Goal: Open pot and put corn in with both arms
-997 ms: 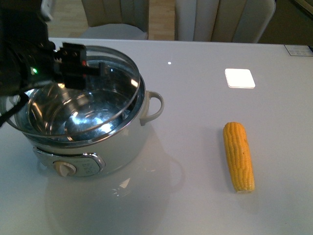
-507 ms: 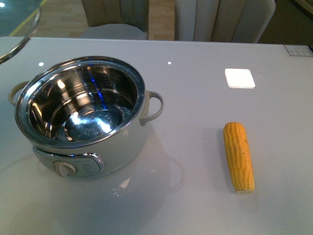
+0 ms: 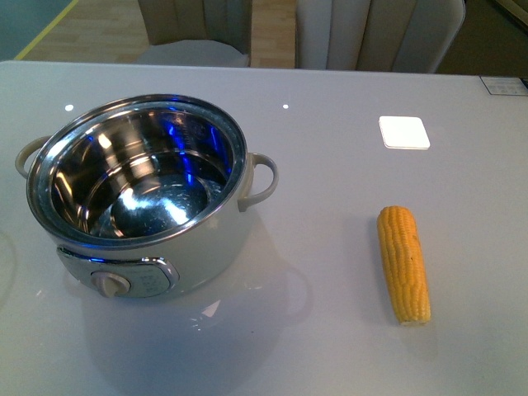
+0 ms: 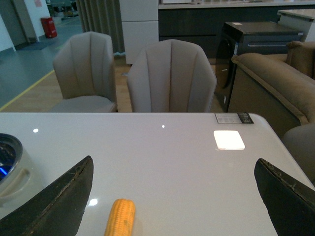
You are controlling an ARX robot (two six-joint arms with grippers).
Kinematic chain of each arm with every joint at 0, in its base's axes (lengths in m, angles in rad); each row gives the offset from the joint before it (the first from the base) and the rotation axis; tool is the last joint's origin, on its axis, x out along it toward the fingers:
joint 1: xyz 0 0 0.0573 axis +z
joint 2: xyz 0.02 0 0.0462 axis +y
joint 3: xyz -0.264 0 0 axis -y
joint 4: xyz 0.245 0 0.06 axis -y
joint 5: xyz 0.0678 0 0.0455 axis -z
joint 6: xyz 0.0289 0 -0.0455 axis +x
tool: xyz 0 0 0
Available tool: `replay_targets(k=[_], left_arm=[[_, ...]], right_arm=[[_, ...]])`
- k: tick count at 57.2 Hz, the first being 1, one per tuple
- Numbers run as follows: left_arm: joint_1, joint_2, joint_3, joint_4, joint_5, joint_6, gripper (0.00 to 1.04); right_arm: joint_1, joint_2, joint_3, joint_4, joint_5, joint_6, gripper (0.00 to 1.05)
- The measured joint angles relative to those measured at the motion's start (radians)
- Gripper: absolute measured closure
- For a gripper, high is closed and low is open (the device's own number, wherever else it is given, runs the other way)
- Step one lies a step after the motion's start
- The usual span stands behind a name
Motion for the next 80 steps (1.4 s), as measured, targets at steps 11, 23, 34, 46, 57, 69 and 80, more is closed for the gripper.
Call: replay_targets(k=[11, 23, 34, 46, 57, 69, 80], left_arm=[[0.003, 0.132, 0.069, 0.031, 0.021, -0.014, 0.59], [0.003, 0.227, 0.125, 0.063, 0.034, -0.015, 0.59], [0.003, 0.309, 0.154, 0.079, 0.037, 0.0, 0.59], [0.002, 0.363, 0.17, 0.101, 0.036, 0.034, 0.59], [0.0, 0.369, 0.169, 0.113, 0.032, 0.047, 0.49], [-0.002, 0.291, 0.113, 0.114, 0.019, 0.054, 0.17], [-0.006, 0.067, 0.011, 0.077, 0.03, 0.029, 0.08]], right_arm=[[0.0, 0.0, 0.0, 0.0, 0.0, 0.0, 0.09], [0.0, 0.0, 0.0, 0.0, 0.0, 0.0, 0.09], [0.0, 0.0, 0.0, 0.0, 0.0, 0.0, 0.09], [0.0, 0.0, 0.0, 0.0, 0.0, 0.0, 0.09], [0.0, 0.0, 0.0, 0.0, 0.0, 0.0, 0.09], [0.0, 0.0, 0.0, 0.0, 0.0, 0.0, 0.09], [0.0, 0.0, 0.0, 0.0, 0.0, 0.0, 0.09]])
